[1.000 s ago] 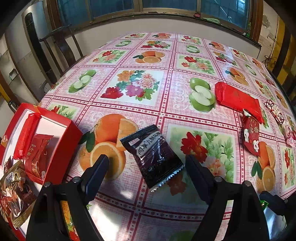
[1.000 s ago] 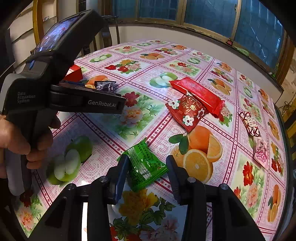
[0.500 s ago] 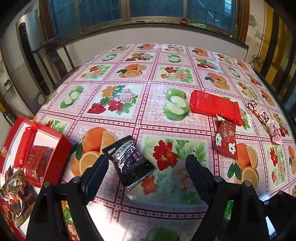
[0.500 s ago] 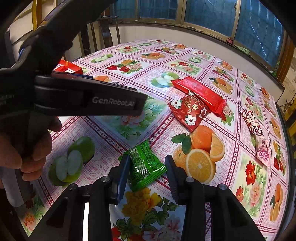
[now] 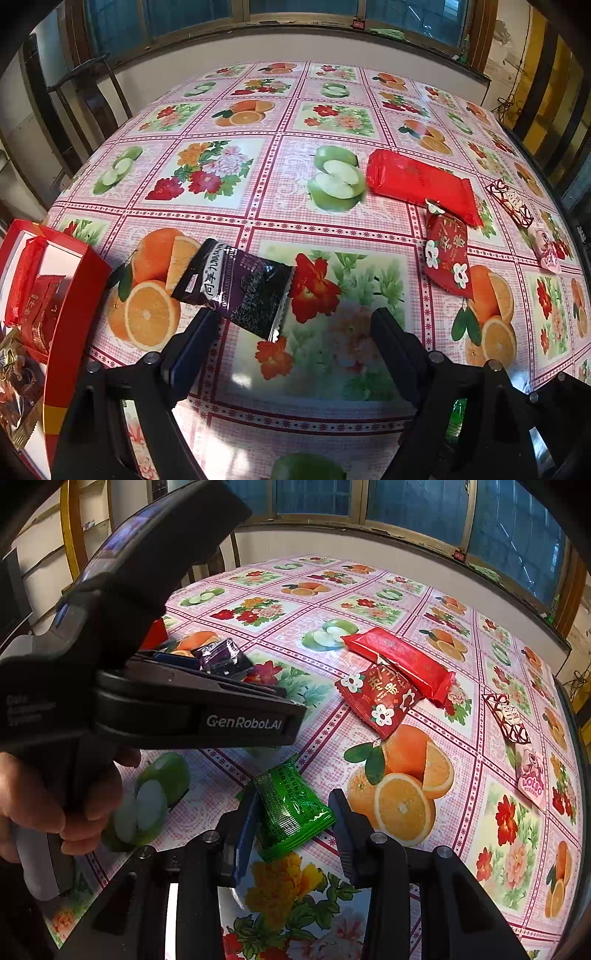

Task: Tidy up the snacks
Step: 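Grasp the dark purple packet with the left gripper while right holds the green packet, then carry green and dark purple packets into the red box and open both grippers, then move both open grippers back toward the remaining snacks on the table, then grasp the pink Lotso packet with right gripper while left grasps red flower-print packet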

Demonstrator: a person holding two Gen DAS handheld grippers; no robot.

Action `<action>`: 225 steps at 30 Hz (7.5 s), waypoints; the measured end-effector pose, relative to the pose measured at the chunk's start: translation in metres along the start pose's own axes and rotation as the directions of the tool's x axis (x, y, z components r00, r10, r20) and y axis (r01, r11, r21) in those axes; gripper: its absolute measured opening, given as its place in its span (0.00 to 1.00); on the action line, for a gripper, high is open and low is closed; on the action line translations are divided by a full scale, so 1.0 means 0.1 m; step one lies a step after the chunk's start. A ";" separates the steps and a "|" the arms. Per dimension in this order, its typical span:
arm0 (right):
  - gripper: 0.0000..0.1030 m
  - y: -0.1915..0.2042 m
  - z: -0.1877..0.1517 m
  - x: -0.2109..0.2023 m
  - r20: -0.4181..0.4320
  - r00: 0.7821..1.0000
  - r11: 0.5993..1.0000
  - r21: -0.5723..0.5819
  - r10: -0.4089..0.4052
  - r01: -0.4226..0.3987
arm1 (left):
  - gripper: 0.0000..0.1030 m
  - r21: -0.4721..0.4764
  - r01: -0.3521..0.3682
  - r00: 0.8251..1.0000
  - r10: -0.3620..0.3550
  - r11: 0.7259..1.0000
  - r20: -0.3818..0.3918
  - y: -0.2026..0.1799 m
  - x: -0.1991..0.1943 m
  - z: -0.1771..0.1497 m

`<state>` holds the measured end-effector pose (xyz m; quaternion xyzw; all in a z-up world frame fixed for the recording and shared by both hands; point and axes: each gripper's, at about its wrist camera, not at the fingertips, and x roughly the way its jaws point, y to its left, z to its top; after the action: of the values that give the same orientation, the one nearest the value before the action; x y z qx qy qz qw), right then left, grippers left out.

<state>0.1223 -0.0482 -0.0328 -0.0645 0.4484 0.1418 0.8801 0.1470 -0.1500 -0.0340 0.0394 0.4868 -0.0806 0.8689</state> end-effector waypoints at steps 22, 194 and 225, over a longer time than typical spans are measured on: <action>0.36 -0.81 -0.02 -0.02 -0.013 1.000 0.922 0.386 0.019 -0.013 | 0.27 0.007 0.050 0.997 -0.050 0.999 0.065 0.18 -0.09 -0.06; 0.13 -2.13 -0.18 -0.16 -0.046 0.906 0.622 0.713 -0.420 0.324 | 0.81 0.159 0.058 0.993 -0.073 0.986 0.093 0.34 0.41 0.54; 0.13 -2.18 -0.30 -0.16 0.251 0.962 0.463 0.844 0.108 -0.272 | 0.22 0.131 0.230 0.967 -0.242 0.964 0.080 0.62 0.28 0.52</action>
<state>0.1570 -0.2654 -0.0410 0.4520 0.3894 -0.0027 0.8025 0.2166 -0.0996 -0.0312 0.0295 0.4405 -0.2146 0.8712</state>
